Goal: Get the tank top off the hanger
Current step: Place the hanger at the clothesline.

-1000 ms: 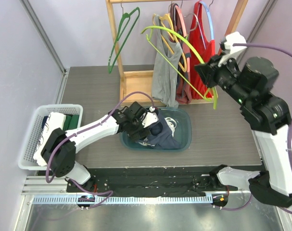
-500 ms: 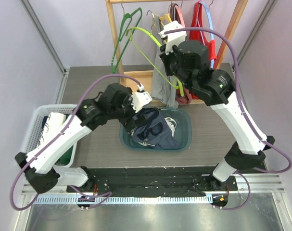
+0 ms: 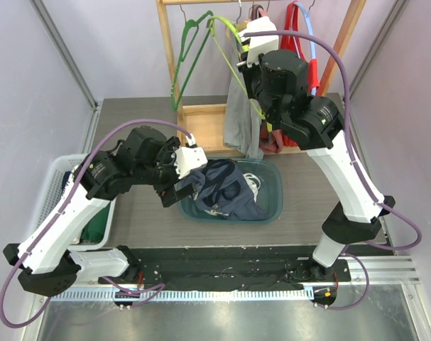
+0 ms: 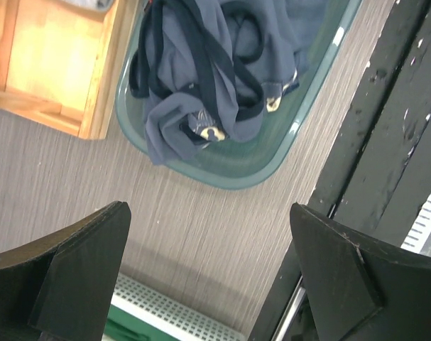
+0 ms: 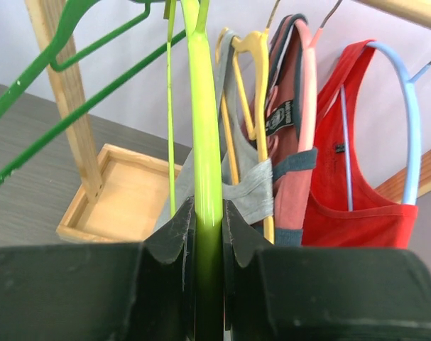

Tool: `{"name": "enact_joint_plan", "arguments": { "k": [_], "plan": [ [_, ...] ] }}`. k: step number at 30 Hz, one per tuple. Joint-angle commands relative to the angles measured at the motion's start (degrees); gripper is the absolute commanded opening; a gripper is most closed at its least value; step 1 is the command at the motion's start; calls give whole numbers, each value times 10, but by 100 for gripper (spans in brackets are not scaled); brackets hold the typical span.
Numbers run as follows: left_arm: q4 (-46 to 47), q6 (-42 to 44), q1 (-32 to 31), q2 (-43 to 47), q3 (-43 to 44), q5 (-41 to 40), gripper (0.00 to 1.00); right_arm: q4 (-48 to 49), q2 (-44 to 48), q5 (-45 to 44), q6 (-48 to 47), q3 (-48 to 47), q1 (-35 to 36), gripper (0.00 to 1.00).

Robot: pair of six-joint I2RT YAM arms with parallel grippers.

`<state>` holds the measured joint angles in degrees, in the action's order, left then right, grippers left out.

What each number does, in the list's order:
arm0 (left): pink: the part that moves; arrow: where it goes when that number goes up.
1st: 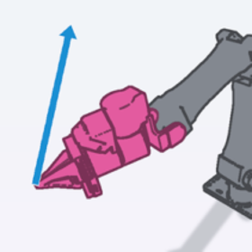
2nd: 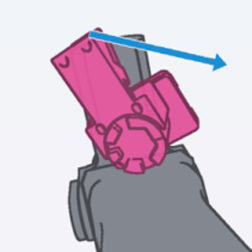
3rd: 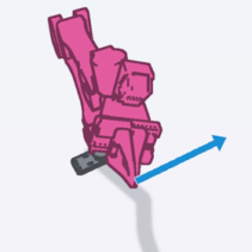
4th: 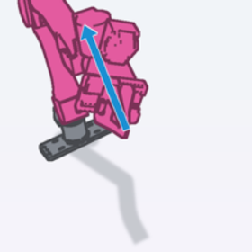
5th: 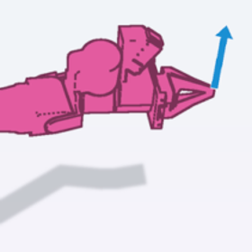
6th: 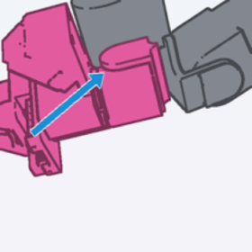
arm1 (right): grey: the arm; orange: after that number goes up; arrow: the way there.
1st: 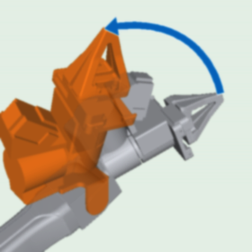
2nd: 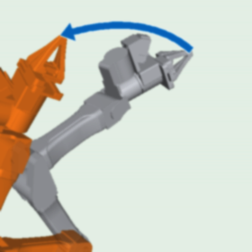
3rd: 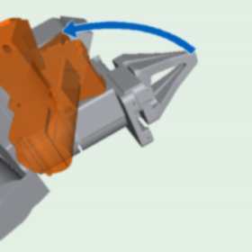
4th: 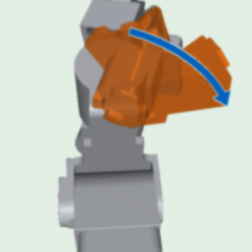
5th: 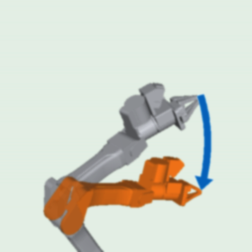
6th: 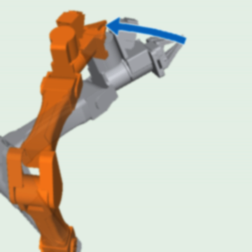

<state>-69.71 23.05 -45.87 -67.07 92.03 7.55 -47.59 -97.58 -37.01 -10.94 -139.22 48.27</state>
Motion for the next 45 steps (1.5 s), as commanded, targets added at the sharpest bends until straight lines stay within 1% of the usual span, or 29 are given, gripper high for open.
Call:
{"name": "enact_joint_plan", "arguments": {
  "k": [1,6,9,15,20,25,31,45],
  "plan": [
    [-18,28,6,6,31,-7,100,91,-16,-50,-40,-19,3,1],
    [-19,28,12,2,55,-6,100,169,-62,-86,-98,-24,3,1],
    [-20,28,14,0,59,-3,99,208,-76,-81,-116,-24,2,1],
    [-19,31,14,2,50,-8,100,250,-103,-62,-134,-36,-10,1],
    [-21,31,13,4,53,-10,100,261,-118,-22,-117,-42,-40,1],
    [-21,30,14,2,52,-10,100,269,-134,40,-108,-47,-58,1],
    [-20,29,15,1,53,-10,100,276,-160,52,-108,-57,-65,1],
    [-23,30,15,4,48,-11,100,269,-176,47,-95,-33,-74,1]
  ]
}}
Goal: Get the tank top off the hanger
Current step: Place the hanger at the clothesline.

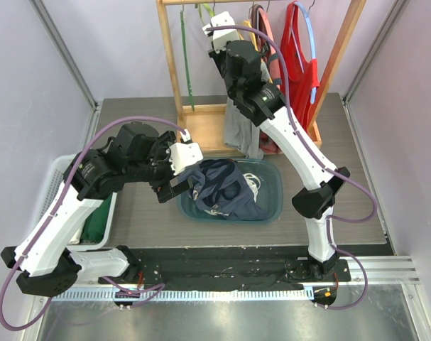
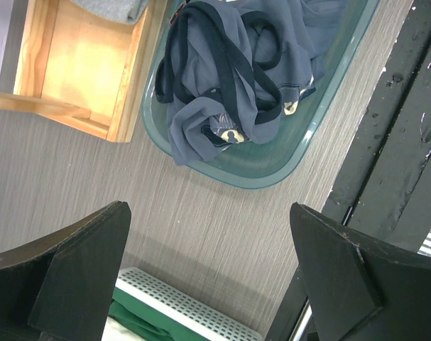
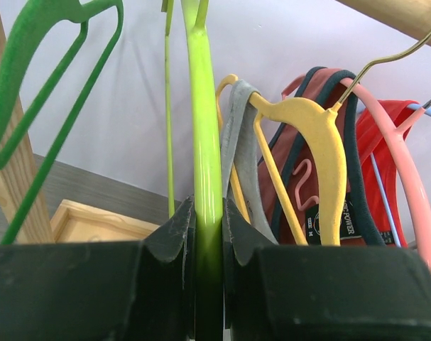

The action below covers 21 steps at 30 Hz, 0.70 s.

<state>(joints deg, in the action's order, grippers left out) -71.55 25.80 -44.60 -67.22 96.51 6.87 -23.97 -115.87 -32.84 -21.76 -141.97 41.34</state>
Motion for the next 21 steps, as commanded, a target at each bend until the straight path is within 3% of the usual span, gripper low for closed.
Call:
{"name": "enact_joint_plan", "arguments": {
  "k": [1,21],
  "plan": [
    [-4,2,1,5,3,-5,99,31,7,7,15,-5,-6,1],
    [5,-2,4,-7,-4,-3,100,27,-31,42,47,2,-15,1]
  ]
}}
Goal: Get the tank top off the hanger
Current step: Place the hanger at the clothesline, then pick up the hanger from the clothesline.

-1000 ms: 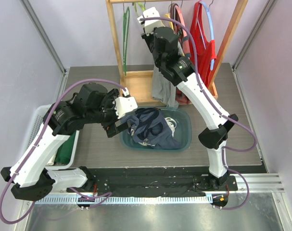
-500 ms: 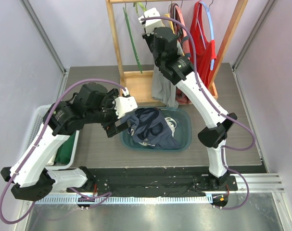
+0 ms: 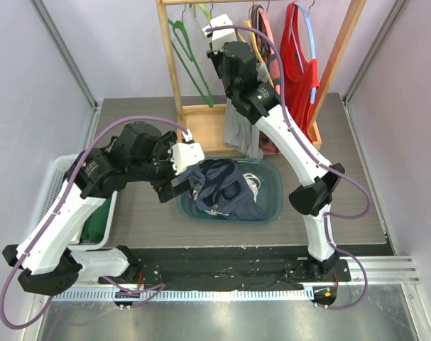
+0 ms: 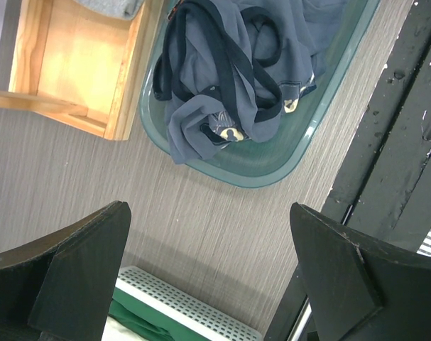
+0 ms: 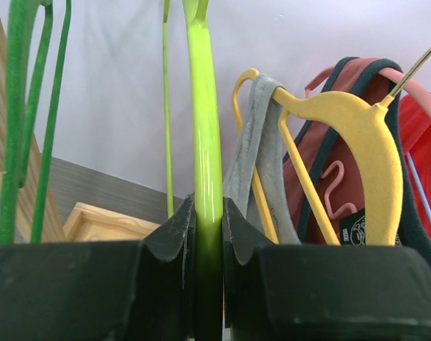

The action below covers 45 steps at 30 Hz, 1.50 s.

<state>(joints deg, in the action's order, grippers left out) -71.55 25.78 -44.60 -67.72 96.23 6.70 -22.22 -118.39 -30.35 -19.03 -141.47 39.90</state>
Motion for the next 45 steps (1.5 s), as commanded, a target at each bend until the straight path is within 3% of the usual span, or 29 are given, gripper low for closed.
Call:
{"name": "enact_joint_plan", "arguments": {
  "k": [1,4,7,8,10,15,17,19,28,40,45],
  "plan": [
    [7,-2,4,-5,-2,-3,100,8,-9,22,26,-4,-1,1],
    [11,-6,6,-7,-2,-8,100,-5,-6,45,50,5,0,1],
    [17,-7,12,-7,0,-12,100,-19,6,56,73,29,2,16],
    [18,-7,13,-7,0,-14,100,-24,21,59,79,53,1,28],
    [19,-7,14,-5,2,-15,100,-24,45,71,97,100,2,39],
    [24,-8,15,-5,0,-20,99,-35,133,97,132,160,1,54],
    [27,-7,16,-4,-2,-22,100,-62,155,109,145,160,2,67],
    [30,-9,16,-3,-4,-23,100,-87,184,110,152,151,1,73],
    [34,-13,21,4,-10,-27,100,-95,291,152,189,151,-55,78],
    [38,-14,26,3,-9,-26,100,-120,221,225,253,80,-85,75],
    [38,-16,27,0,-5,-27,100,-130,189,210,259,52,-89,76]
  ]
}}
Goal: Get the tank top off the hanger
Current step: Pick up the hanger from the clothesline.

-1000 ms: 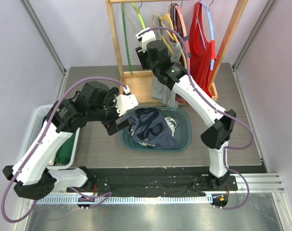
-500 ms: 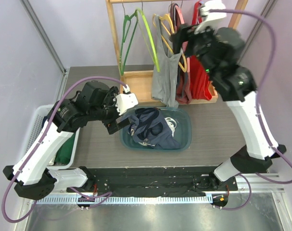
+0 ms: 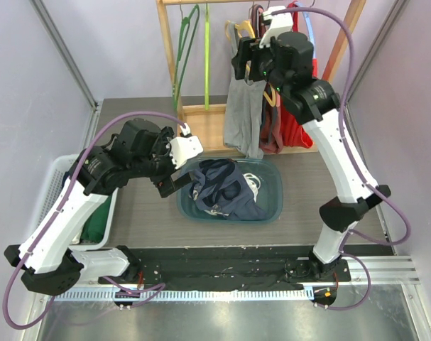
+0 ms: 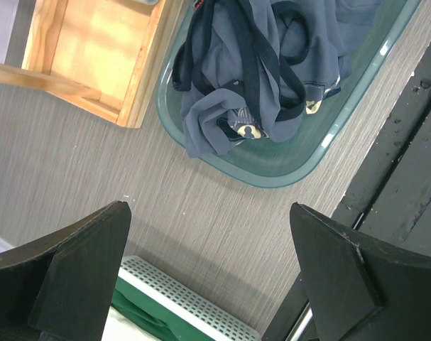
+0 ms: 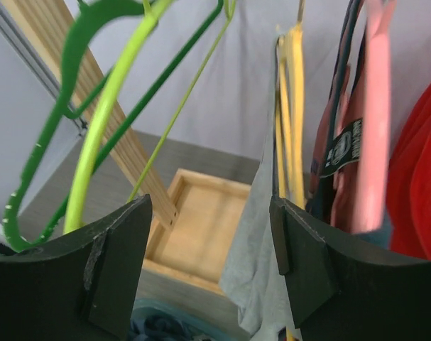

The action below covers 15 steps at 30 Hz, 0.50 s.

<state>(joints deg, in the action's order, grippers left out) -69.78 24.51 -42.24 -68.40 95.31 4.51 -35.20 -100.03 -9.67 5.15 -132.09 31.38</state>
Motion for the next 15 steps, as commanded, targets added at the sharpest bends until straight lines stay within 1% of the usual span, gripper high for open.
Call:
{"name": "enact_joint_plan", "arguments": {
  "k": [1,5,11,15],
  "plan": [
    [20,-3,3,10,3,-6,100,0,6,1,19,-41,-6,76],
    [23,-2,4,8,-2,-10,100,2,14,-4,23,-29,-23,79],
    [22,-3,6,3,2,-5,100,21,59,23,28,47,-59,79],
    [20,-5,8,-1,6,2,100,36,81,42,32,81,-78,79]
  ]
}}
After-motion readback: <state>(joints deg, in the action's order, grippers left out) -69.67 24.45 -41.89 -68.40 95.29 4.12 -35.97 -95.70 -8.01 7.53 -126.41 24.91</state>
